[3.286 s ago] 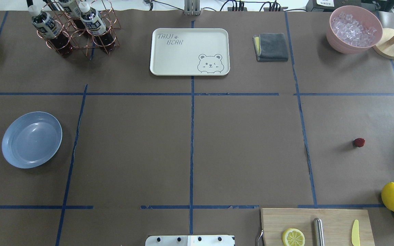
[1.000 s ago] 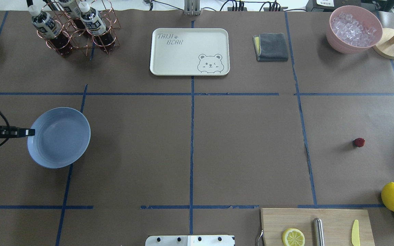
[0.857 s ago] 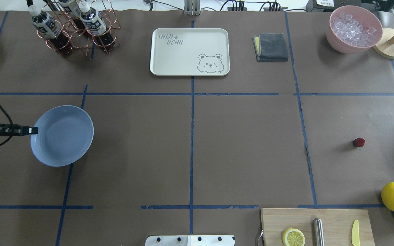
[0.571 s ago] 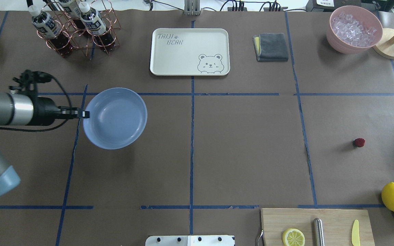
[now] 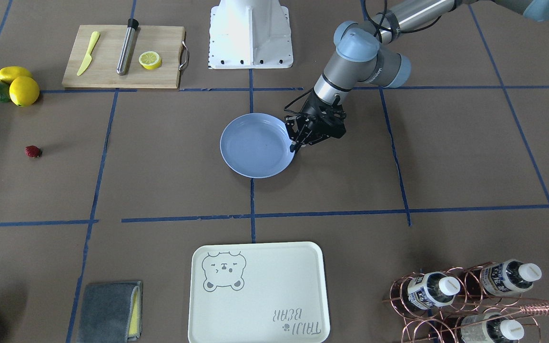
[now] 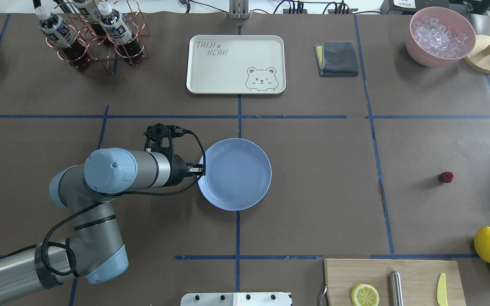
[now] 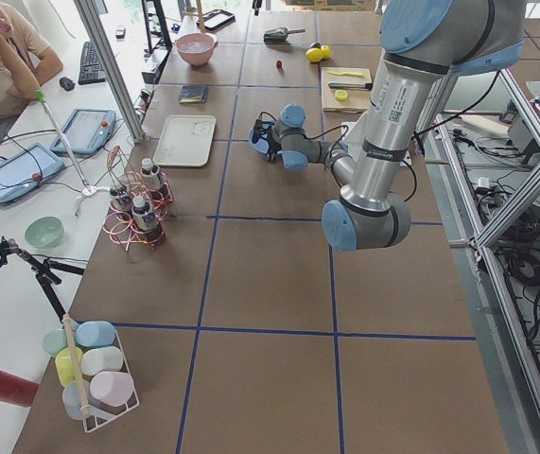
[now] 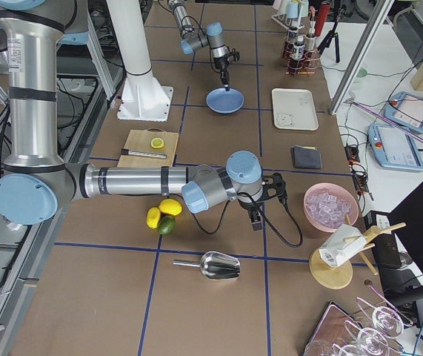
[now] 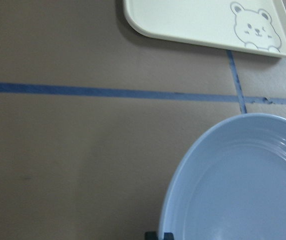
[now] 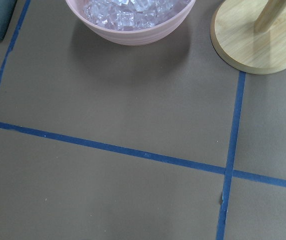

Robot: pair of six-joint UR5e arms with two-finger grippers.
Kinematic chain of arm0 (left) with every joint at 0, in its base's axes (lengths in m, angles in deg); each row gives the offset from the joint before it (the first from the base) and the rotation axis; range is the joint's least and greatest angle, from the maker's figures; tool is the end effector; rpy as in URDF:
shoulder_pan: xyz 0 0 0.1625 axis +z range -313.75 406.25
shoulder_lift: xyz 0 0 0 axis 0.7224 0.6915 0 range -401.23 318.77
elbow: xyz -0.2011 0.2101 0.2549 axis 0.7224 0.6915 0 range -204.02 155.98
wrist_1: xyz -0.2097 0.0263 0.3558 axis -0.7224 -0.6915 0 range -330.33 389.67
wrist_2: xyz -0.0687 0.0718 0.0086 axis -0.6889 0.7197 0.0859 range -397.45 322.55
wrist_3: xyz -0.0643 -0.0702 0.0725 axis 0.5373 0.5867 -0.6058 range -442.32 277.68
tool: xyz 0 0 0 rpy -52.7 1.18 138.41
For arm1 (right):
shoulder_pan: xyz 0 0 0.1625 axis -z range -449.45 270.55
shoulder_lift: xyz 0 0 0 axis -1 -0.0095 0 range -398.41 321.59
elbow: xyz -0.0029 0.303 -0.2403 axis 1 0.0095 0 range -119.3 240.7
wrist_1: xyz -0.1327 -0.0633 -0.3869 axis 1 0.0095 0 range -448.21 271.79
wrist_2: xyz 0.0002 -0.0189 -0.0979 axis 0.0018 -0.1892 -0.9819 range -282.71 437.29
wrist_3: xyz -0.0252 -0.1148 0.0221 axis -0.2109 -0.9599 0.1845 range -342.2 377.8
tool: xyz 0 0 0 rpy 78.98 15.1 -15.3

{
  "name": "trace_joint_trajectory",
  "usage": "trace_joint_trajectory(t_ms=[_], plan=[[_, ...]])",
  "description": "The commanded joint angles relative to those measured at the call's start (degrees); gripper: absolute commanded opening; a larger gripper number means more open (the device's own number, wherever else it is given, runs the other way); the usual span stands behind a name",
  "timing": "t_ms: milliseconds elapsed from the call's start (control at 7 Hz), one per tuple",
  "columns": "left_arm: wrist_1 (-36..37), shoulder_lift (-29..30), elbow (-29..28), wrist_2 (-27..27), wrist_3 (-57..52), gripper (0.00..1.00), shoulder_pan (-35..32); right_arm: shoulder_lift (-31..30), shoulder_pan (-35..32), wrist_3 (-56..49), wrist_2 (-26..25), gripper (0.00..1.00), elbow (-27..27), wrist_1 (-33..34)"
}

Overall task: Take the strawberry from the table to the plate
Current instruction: 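Push the light blue plate with the left gripper toward the table center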

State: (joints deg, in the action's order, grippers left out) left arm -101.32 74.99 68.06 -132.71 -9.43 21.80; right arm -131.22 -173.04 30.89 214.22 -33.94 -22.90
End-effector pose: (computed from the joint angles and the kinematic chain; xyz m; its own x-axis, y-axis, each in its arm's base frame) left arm 0.5525 -0.3856 0.2725 0.4059 0.1373 -0.9036 0.2247 0.9433 0.2443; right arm -0.0100 -0.5004 0.5648 0.6480 -0.1888 0.7378 -0.0481 0.9567 0.2870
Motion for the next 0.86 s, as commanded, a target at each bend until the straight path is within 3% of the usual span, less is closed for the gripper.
trace_joint_trajectory(t_ms=[0, 143, 286, 429, 571, 714], plan=[[0.30, 0.67, -1.03, 1.13, -0.20, 0.00, 1.16, 0.00, 0.00, 0.00, 0.00, 1.00, -0.02, 0.00], [0.30, 0.76, -1.03, 1.04, -0.20, 0.03, 1.16, 0.00, 0.00, 0.00, 0.00, 1.00, -0.02, 0.00], [0.30, 0.67, -0.86, 1.04, -0.46, 0.69, 1.16, 0.00, 0.00, 0.00, 0.00, 1.00, -0.02, 0.00], [0.39, 0.50, 0.02, 0.78, -0.73, 1.00, 0.90, 0.43, 0.00, -0.08, 0.00, 1.00, -0.19, -0.09], [1.26, 0.15, 1.59, -0.44, -3.34, 1.00, -0.75, 0.44, 0.00, -0.09, 0.09, 1.00, -0.45, -0.09], [5.53, -0.72, 5.00, -5.76, -9.37, 1.00, -5.03, 0.44, 0.00, -0.61, 0.09, 1.00, -1.33, -0.35]])
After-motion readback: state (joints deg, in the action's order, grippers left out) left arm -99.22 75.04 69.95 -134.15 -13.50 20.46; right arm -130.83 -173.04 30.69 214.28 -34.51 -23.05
